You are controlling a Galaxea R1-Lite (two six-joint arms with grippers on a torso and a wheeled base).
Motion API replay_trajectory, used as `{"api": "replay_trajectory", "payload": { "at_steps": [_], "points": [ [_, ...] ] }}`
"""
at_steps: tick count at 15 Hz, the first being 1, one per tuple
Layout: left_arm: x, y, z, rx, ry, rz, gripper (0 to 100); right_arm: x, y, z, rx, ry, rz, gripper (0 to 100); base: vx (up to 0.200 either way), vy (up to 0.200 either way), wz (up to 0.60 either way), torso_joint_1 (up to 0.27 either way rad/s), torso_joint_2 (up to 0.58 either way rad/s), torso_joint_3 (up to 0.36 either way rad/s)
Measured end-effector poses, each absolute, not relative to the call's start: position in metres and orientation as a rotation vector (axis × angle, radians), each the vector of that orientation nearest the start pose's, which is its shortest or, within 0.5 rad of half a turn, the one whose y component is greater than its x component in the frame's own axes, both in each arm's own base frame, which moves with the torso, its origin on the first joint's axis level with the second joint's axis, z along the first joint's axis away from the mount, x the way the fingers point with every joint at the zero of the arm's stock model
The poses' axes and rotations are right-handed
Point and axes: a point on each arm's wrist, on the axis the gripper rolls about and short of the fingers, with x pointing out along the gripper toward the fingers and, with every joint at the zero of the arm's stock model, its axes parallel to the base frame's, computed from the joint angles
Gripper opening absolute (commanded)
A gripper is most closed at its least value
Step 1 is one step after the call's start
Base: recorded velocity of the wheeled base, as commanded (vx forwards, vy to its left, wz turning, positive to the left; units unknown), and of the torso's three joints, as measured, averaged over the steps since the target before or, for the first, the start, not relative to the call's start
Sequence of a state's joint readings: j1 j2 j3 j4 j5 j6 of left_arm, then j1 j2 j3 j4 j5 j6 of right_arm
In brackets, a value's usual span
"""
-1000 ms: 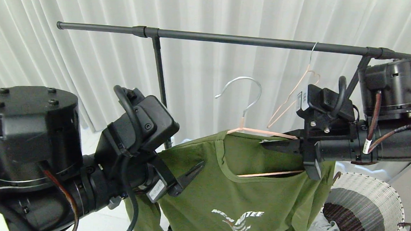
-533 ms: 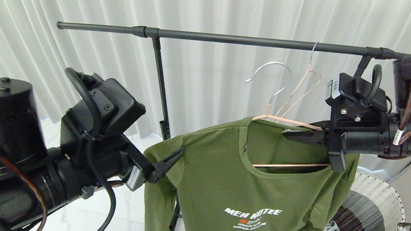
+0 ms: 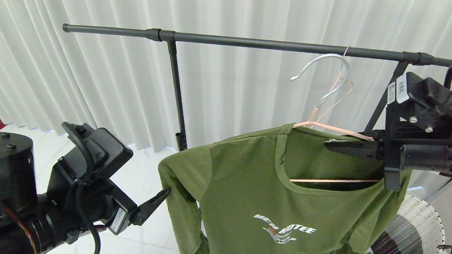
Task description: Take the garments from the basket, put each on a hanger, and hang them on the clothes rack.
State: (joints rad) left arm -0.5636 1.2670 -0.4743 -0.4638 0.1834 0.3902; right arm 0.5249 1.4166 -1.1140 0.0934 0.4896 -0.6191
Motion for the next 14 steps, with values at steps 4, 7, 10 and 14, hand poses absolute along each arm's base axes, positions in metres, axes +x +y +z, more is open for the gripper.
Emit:
{"api": "replay_trajectory", "payload": {
  "at_steps": [4, 7, 10, 14],
  "points": [
    [0.161, -0.100, 0.178, 0.472, 0.247, -0.478, 100, 0.189, 0.127, 0.281, -0.566, 0.065, 1.111, 0, 0.000, 0.000, 0.00, 0.000, 0.00, 0.000],
    [0.161, -0.103, 0.177, 0.467, 0.246, -0.523, 0, 0.187, 0.126, 0.282, -0.566, 0.059, 1.112, 0, 0.000, 0.000, 0.00, 0.000, 0.00, 0.000],
    [0.164, -0.095, 0.171, 0.477, 0.276, -0.478, 0, 0.185, 0.125, 0.281, -0.567, 0.065, 1.107, 0, 0.000, 0.000, 0.00, 0.000, 0.00, 0.000],
    [0.164, -0.071, 0.157, 0.496, 0.357, -0.298, 0, 0.183, 0.122, 0.281, -0.566, 0.068, 1.095, 0, 0.000, 0.000, 0.00, 0.000, 0.00, 0.000]
  ]
}}
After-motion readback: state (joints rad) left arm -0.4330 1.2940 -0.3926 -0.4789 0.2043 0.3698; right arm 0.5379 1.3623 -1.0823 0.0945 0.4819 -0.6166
